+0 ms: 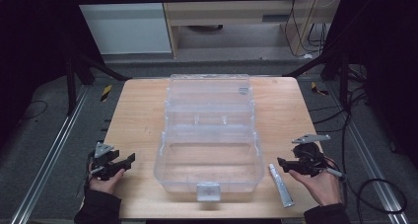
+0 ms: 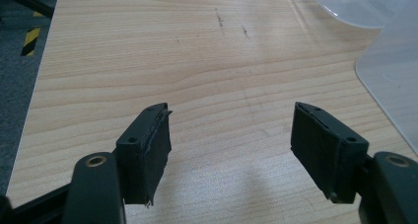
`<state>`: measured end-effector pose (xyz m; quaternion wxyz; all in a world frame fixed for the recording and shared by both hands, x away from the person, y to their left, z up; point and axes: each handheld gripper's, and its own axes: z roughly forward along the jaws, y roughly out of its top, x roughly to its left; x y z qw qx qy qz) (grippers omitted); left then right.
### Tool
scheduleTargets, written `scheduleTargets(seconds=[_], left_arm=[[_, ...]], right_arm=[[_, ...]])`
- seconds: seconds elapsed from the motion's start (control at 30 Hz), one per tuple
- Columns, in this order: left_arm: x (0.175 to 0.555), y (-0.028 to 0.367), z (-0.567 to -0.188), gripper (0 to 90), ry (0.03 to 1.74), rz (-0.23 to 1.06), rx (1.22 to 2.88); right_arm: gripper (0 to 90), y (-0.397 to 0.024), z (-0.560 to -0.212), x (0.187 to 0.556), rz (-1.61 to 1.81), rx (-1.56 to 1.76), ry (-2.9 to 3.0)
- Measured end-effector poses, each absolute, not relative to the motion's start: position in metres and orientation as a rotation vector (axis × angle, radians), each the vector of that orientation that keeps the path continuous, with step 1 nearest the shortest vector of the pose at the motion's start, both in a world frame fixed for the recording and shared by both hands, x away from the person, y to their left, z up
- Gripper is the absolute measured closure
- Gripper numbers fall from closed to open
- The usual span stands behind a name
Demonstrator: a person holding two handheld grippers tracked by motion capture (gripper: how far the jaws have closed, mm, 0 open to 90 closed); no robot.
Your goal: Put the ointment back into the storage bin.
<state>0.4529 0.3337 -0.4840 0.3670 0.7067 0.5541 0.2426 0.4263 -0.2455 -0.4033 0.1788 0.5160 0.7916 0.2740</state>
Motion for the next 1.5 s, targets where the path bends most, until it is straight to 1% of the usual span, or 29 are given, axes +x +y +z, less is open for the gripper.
scheduleTargets(seconds=[0.37, 0.47, 0.7, 0.87, 1.5], left_arm=[[0.453, 0.333, -0.484, 30.8, 1.424, 0.625, 1.816], [0.453, 0.333, -0.484, 30.8, 1.422, 0.625, 1.823], [0.453, 0.333, -0.484, 30.8, 1.419, 0.626, 1.826], [0.453, 0.333, -0.484, 30.8, 1.419, 0.626, 1.826], [0.453, 0.333, -0.484, 30.9, 1.415, 0.626, 1.822]], right_arm=[[40.0, -0.230, -0.408, 0.430, 0.636, 1.494, 2.369], [42.6, -0.227, -0.412, 0.431, 0.579, 1.505, 2.402], [44.6, -0.224, -0.418, 0.434, 0.523, 1.543, 2.446], [48.0, -0.225, -0.426, 0.434, 0.468, 1.575, 2.477], [56.4, -0.215, -0.443, 0.440, 0.359, 1.562, 2.537]])
